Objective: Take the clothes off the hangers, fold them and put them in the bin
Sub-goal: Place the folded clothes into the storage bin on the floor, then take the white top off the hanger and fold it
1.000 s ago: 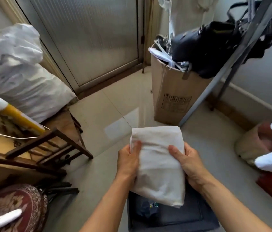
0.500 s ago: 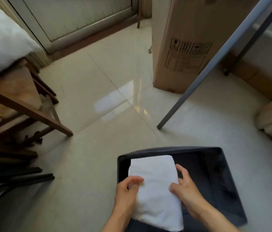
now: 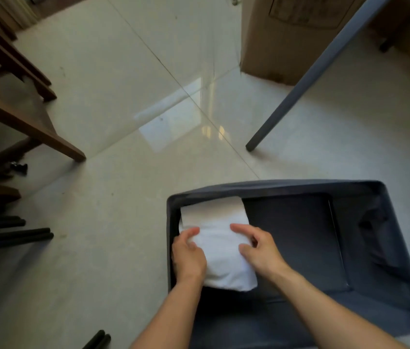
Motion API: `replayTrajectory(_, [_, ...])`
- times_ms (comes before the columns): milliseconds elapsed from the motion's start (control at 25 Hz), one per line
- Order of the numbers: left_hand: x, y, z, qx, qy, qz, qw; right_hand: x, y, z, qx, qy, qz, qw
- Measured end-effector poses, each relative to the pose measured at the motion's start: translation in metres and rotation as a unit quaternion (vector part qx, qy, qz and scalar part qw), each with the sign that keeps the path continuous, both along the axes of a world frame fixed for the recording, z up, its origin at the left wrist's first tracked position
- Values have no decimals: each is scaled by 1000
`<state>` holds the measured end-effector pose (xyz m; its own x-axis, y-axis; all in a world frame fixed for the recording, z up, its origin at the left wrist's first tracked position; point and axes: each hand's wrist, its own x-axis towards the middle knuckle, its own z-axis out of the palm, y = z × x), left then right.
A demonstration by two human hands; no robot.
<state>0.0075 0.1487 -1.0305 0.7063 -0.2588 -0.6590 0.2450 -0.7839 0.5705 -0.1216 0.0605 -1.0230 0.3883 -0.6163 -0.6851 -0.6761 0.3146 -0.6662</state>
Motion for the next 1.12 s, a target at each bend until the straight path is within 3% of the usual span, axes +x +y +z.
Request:
replayTrajectory(240, [5, -1, -24, 73, 96, -149, 982, -1, 6, -21, 31, 70, 83, 994])
replayTrajectory(440, [7, -9, 38, 88, 76, -203, 972, 9, 8, 30, -29, 91, 74, 993])
replayTrajectory(640, [8, -28, 153, -5, 162, -90, 983, 25, 1, 129, -24, 63, 12, 998])
replayTrajectory(800, [17, -42, 253, -110, 227, 16, 968, 35, -11, 232, 16, -12, -60, 998])
replayTrajectory(1120, [22, -69, 466, -239, 231, 12, 943, 31, -46, 454, -27, -132, -101, 986])
